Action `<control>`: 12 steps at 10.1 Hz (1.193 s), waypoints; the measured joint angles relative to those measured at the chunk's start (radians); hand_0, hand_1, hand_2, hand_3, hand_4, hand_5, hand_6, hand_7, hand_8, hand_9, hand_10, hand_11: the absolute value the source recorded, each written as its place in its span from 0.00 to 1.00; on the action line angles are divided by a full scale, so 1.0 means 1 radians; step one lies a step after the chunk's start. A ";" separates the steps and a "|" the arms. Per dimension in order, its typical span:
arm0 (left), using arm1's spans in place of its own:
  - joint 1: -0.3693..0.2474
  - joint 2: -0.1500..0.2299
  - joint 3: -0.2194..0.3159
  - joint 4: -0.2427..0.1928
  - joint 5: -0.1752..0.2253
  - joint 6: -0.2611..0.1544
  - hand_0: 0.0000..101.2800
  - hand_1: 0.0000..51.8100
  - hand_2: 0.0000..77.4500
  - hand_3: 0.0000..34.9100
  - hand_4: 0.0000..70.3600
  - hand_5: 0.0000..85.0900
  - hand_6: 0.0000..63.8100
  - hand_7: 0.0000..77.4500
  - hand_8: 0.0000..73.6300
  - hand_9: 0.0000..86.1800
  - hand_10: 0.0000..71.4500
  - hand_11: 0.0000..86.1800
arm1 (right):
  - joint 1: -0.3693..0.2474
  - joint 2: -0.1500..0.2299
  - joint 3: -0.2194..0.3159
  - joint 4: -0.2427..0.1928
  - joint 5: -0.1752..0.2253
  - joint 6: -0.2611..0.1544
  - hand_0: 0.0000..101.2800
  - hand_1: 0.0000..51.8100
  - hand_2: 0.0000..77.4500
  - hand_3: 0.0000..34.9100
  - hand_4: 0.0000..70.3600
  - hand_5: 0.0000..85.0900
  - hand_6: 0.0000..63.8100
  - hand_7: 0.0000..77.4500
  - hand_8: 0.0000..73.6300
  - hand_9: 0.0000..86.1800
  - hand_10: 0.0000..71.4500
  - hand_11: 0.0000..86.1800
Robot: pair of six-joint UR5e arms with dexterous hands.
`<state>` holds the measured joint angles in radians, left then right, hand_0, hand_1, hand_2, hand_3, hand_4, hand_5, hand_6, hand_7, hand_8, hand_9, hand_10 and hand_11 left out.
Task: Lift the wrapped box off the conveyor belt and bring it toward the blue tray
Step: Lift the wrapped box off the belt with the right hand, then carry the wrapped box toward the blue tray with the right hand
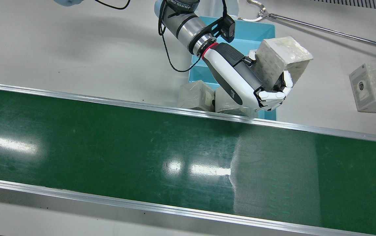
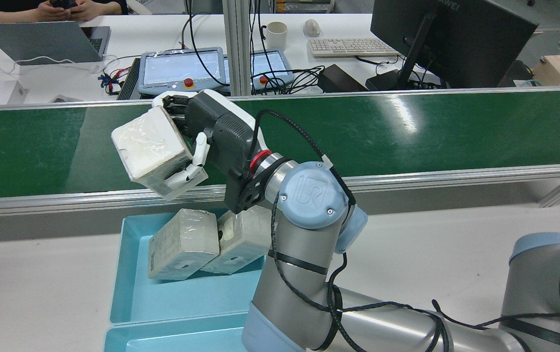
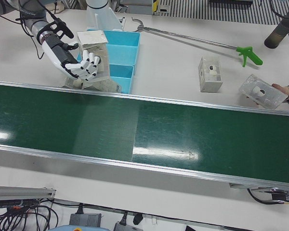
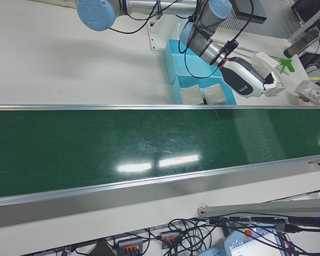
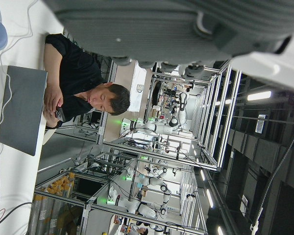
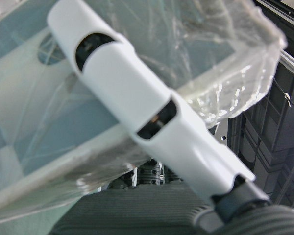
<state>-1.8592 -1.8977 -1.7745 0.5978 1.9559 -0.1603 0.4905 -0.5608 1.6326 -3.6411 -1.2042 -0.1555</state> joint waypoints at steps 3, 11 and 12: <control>0.000 0.000 0.000 0.000 0.000 0.000 0.00 0.00 0.01 0.00 0.00 0.01 0.01 0.00 0.01 0.00 0.00 0.01 | -0.037 0.004 -0.010 0.001 0.001 -0.021 0.57 0.02 0.44 0.00 0.59 0.69 0.77 0.56 0.75 0.48 0.34 0.64; 0.000 0.000 0.000 0.000 0.000 0.000 0.00 0.00 0.01 0.00 0.00 0.01 0.01 0.00 0.01 0.00 0.01 0.01 | -0.044 -0.099 0.147 0.010 0.039 0.010 0.52 0.49 0.42 0.44 0.22 0.31 0.10 0.13 0.00 0.02 0.00 0.01; 0.000 0.000 0.000 0.000 0.000 0.000 0.00 0.00 0.01 0.00 0.00 0.01 0.01 0.00 0.01 0.00 0.01 0.01 | -0.040 -0.105 0.158 0.009 0.040 0.012 0.51 0.27 0.34 0.52 0.20 0.32 0.10 0.13 0.00 0.02 0.00 0.01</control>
<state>-1.8592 -1.8977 -1.7744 0.5978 1.9559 -0.1603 0.4504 -0.6655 1.7908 -3.6317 -1.1646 -0.1436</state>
